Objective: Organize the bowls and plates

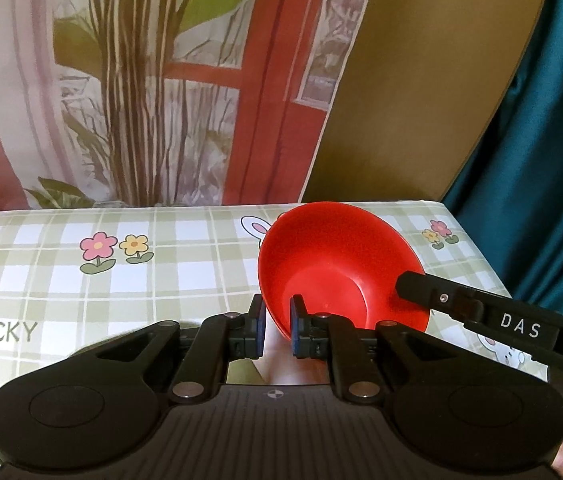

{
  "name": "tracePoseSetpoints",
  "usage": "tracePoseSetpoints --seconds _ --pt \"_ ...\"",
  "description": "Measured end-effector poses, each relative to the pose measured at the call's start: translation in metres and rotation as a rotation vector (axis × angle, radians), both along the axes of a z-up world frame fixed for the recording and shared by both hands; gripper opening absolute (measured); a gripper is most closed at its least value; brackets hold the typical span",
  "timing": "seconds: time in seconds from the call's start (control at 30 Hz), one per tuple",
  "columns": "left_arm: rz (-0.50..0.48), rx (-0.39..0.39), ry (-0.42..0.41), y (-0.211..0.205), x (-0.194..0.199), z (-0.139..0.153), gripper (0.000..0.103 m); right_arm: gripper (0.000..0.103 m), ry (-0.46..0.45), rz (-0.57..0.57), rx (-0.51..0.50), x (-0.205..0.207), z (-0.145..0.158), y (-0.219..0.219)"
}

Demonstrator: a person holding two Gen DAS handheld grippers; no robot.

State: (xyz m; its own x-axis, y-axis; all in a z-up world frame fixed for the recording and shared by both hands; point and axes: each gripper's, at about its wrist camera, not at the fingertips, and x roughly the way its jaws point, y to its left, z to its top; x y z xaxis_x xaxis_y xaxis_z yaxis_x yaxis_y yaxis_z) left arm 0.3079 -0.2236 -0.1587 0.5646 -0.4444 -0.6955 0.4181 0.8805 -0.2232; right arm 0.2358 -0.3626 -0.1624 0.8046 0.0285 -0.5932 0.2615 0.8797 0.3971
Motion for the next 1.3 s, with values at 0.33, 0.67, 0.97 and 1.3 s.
tracePoseSetpoints --seconds 0.33,0.67,0.97,1.3 --pt "0.015 -0.001 -0.019 0.013 -0.032 0.01 0.013 0.009 -0.007 0.01 -0.006 -0.026 0.013 0.018" --pt "0.029 -0.004 -0.037 0.026 -0.066 0.012 0.014 0.009 -0.02 0.013 0.008 -0.053 0.016 0.035" --pt "0.039 -0.021 -0.043 0.036 -0.091 0.012 0.014 0.009 -0.019 0.029 -0.001 -0.071 0.019 0.045" --pt "0.028 -0.041 -0.034 0.035 -0.113 0.014 0.015 0.009 -0.022 0.013 0.009 -0.099 0.014 0.051"
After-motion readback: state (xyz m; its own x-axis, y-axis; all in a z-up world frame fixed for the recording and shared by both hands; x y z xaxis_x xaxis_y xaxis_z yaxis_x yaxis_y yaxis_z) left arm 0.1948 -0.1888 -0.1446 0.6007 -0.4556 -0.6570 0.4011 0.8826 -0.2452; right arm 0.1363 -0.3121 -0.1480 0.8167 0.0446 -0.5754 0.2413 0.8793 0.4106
